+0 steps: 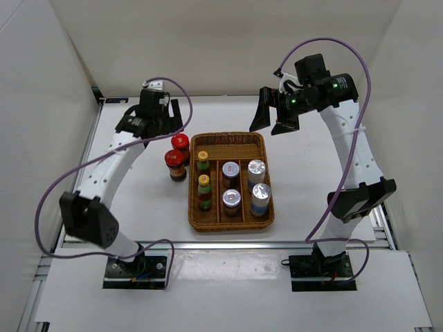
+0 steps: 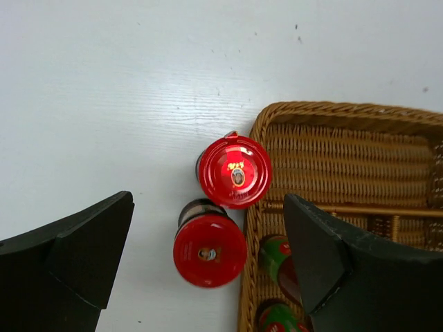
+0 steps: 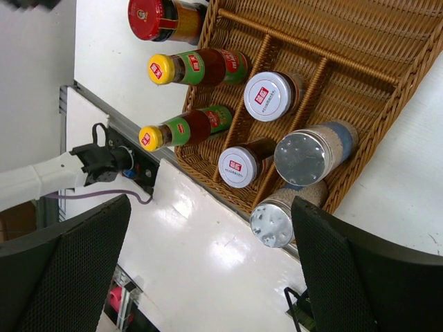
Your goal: Organize the condiment bottles
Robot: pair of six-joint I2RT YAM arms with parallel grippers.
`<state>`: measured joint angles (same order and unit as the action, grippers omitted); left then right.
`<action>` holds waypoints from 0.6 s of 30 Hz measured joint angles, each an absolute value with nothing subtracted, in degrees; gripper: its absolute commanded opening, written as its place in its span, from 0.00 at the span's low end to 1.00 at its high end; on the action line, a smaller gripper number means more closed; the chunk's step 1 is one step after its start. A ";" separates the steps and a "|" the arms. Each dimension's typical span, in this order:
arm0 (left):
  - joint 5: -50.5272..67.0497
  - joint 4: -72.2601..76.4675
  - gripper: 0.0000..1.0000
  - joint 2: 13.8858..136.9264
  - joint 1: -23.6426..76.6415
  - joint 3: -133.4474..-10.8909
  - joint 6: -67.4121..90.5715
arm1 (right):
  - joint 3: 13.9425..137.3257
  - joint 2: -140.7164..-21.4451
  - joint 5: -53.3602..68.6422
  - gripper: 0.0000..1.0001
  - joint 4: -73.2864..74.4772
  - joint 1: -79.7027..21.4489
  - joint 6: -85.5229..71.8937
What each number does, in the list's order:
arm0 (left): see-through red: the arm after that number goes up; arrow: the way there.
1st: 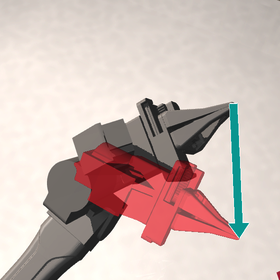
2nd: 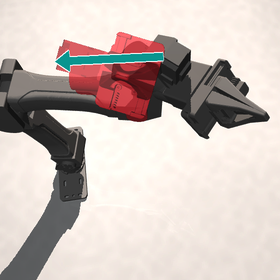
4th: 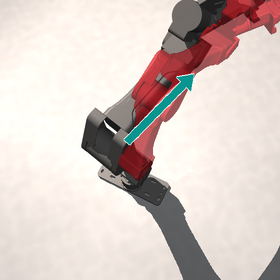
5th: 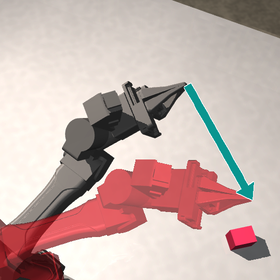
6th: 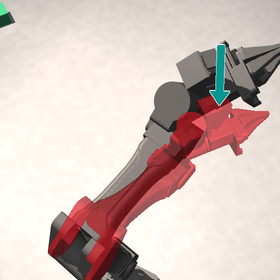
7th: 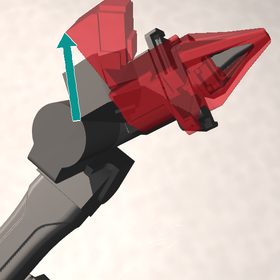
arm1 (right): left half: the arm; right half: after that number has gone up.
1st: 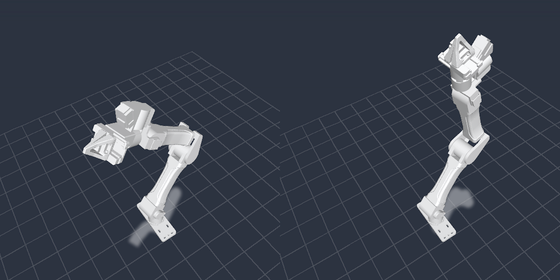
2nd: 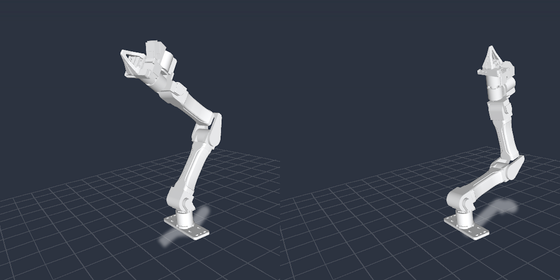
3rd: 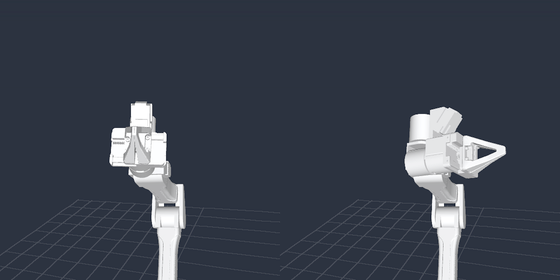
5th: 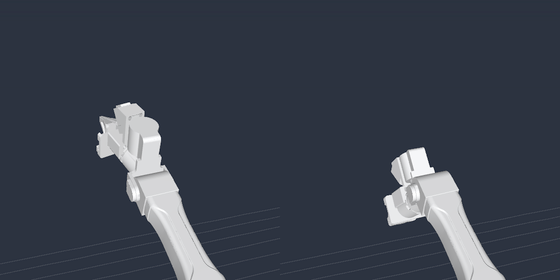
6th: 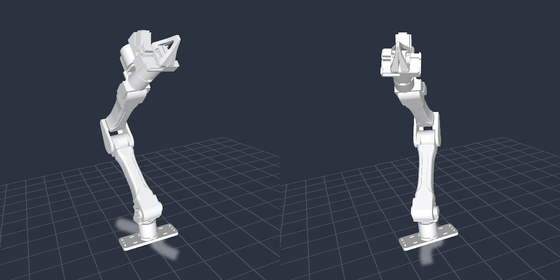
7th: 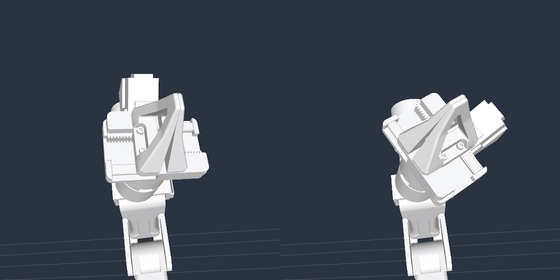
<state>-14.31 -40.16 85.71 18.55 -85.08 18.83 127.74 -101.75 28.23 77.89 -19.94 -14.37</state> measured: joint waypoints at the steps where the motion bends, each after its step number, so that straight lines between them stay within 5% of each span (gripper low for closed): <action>1: -12.93 -39.97 1.00 88.03 18.06 -85.84 17.98 | 127.74 -101.75 28.21 1.00 77.89 -19.94 -14.37; 13: -5.28 -38.30 1.00 101.03 17.85 -87.29 15.46 | 127.83 -101.73 25.52 1.00 77.89 -19.94 -14.35; 18: -5.04 -38.06 0.88 102.67 17.85 -87.29 15.66 | 128.60 -101.73 24.56 1.00 77.89 -19.94 -14.35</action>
